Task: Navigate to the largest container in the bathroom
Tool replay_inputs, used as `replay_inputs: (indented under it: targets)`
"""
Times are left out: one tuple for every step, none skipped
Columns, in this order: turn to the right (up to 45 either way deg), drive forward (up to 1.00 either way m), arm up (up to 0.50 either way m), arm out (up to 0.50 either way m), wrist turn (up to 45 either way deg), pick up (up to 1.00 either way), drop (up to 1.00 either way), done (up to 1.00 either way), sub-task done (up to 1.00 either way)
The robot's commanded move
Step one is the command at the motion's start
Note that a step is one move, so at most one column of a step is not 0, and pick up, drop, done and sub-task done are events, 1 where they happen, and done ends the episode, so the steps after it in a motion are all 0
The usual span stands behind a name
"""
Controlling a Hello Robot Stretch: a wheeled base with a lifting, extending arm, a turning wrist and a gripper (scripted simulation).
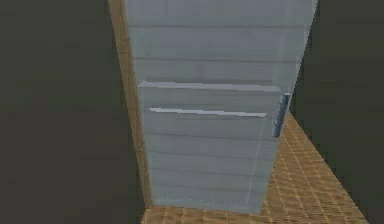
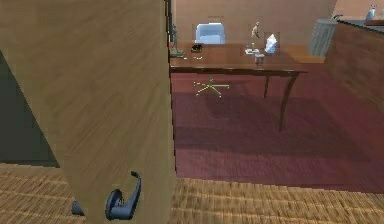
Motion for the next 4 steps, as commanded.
replay_inputs:
  targets:
    - [12.0,0.00,0.00,0.00,0.0,0.00,0.00,0.00,0.00]
    - [0.0,0.55,0.00,0.00,0.0,0.00,0.00,0.00,0.00]
    - [45.0,0.00,0.00,0.00,0.0,0.00,0.00,0.00,0.00]
    - [30.0,0.00,0.00,0.00,0.0,0.00,0.00,0.00,0.00]
